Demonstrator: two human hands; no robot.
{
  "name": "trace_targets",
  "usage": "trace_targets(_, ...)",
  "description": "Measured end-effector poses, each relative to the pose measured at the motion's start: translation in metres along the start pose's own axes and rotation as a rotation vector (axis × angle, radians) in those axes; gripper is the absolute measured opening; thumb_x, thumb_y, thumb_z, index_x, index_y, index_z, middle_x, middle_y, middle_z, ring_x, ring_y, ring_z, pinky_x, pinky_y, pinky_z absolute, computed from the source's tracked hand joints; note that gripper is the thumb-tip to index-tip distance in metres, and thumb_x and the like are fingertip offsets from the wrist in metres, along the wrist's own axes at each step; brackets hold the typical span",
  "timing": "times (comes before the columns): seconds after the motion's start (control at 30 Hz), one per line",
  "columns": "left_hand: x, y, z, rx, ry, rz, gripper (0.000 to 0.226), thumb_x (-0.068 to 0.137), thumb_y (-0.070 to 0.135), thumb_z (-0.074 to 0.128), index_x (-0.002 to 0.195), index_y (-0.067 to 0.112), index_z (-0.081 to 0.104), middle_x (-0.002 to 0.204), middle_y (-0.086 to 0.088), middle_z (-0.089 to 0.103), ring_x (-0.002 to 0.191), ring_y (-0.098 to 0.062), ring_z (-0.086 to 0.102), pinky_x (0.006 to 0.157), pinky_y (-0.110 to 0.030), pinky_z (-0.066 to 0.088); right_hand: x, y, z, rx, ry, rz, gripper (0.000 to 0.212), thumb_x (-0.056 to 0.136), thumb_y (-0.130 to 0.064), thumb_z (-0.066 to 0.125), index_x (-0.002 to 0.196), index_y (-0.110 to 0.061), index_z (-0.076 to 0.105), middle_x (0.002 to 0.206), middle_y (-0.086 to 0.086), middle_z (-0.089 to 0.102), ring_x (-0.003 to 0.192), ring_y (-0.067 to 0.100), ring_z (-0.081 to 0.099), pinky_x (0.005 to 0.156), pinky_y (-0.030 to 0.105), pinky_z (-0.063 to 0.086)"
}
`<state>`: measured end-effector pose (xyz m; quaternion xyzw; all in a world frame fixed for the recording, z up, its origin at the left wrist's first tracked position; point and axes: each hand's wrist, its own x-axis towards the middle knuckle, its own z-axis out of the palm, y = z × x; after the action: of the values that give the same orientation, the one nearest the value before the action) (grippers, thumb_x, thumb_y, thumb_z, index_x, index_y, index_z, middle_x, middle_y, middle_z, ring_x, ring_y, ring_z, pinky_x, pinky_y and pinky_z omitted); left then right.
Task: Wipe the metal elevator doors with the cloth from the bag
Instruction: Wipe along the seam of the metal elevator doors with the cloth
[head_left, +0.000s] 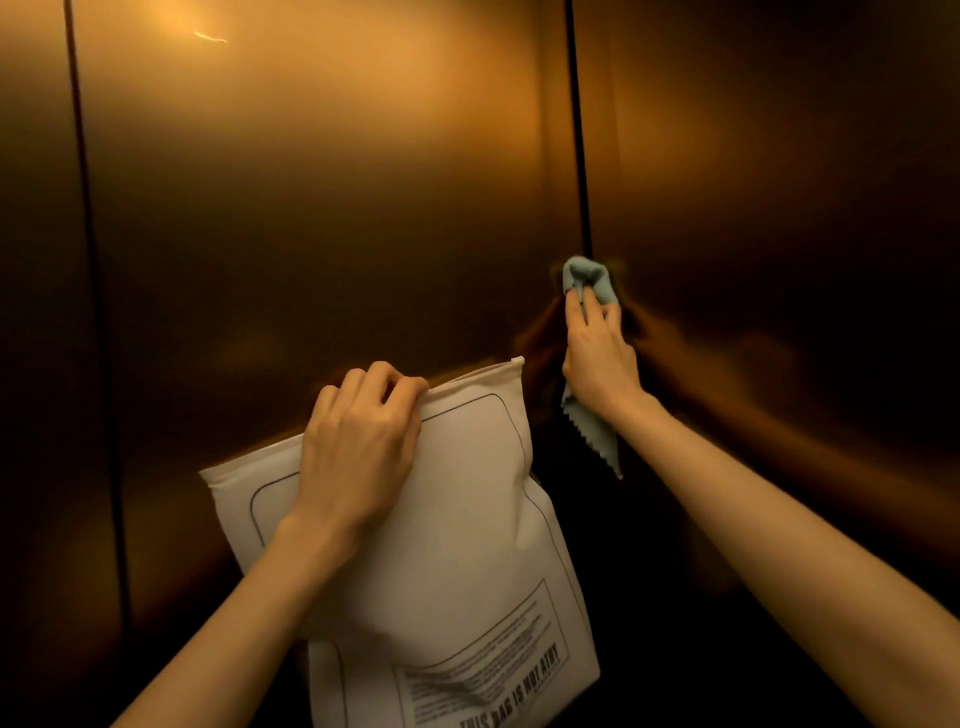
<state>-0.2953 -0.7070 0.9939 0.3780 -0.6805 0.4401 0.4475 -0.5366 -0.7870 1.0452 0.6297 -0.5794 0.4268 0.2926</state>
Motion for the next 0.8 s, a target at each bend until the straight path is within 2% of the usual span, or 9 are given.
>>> trace_targets(0.13, 0.004, -0.005, -0.002, 0.012, 0.016, 0.0, 0.025, 0.089, 0.021, 0.046, 0.098, 0.007, 0.065, 0.086, -0.011, 0.059, 0.072, -0.024, 0.054, 0.058, -0.028, 0.032, -0.02, 0.008, 0.009, -0.027, -0.026, -0.022, 0.07, 0.087, -0.001, 0.051, 0.146, -0.003, 0.014, 0.153, 0.014, 0.019, 0.133, 0.035, 0.022, 0.09, 0.038, 0.05)
trace_targets(0.3, 0.017, -0.012, -0.001, 0.041, -0.005, 0.009, 0.031, 0.09, 0.024, 0.039, 0.098, 0.008, 0.065, 0.087, -0.01, 0.059, 0.072, -0.023, 0.053, 0.057, -0.029, 0.036, 0.032, -0.003, -0.01, -0.018, -0.006, 0.014, 0.071, 0.088, -0.004, 0.053, 0.146, -0.002, 0.012, 0.152, 0.014, 0.019, 0.131, 0.035, 0.023, 0.098, 0.041, 0.043)
trace_targets(0.4, 0.03, -0.013, 0.0, 0.066, 0.02, 0.028, 0.024, 0.089, 0.02, 0.046, 0.097, 0.009, 0.065, 0.086, -0.009, 0.059, 0.072, -0.024, 0.053, 0.056, -0.029, 0.035, 0.076, -0.009, -0.034, -0.005, 0.001, 0.018, 0.071, 0.088, -0.005, 0.053, 0.146, -0.002, 0.012, 0.153, 0.013, 0.016, 0.135, 0.035, 0.018, 0.102, 0.043, 0.039)
trace_targets(0.5, 0.047, -0.011, 0.002, 0.083, 0.041, 0.075, 0.01, 0.084, 0.009, 0.062, 0.093, 0.007, 0.066, 0.084, -0.011, 0.06, 0.07, -0.027, 0.055, 0.055, -0.032, 0.037, 0.116, -0.016, -0.054, -0.041, -0.011, -0.014, 0.072, 0.09, -0.006, 0.051, 0.146, 0.001, 0.007, 0.154, 0.017, 0.01, 0.137, 0.039, 0.012, 0.111, 0.044, 0.025)
trace_targets(0.6, 0.062, -0.01, 0.002, 0.11, 0.039, 0.11, 0.014, 0.077, 0.008, 0.07, 0.091, 0.007, 0.067, 0.082, -0.012, 0.06, 0.068, -0.027, 0.055, 0.054, -0.032, 0.037, 0.142, -0.022, -0.066, -0.035, -0.012, -0.034, 0.072, 0.091, -0.009, 0.05, 0.146, 0.002, 0.005, 0.154, 0.019, 0.009, 0.137, 0.042, 0.009, 0.113, 0.044, 0.018)
trace_targets(0.7, 0.072, -0.016, 0.005, 0.126, 0.045, 0.107, 0.014, 0.077, 0.009, 0.07, 0.09, 0.007, 0.067, 0.082, -0.011, 0.06, 0.068, -0.027, 0.055, 0.054, -0.031, 0.036, 0.136, -0.021, -0.058, 0.036, 0.034, -0.032, 0.073, 0.089, -0.005, 0.049, 0.147, -0.001, 0.006, 0.155, 0.016, 0.007, 0.138, 0.038, 0.009, 0.115, 0.042, 0.017)
trace_targets(0.8, 0.078, -0.022, 0.006, 0.145, 0.054, 0.095, 0.012, 0.079, 0.01, 0.069, 0.09, 0.008, 0.067, 0.082, -0.01, 0.06, 0.069, -0.027, 0.054, 0.055, -0.032, 0.037, 0.109, -0.014, -0.033, 0.109, 0.099, -0.033, 0.072, 0.088, 0.003, 0.043, 0.148, -0.004, 0.005, 0.157, 0.013, 0.002, 0.142, 0.033, 0.0, 0.117, 0.038, 0.011)
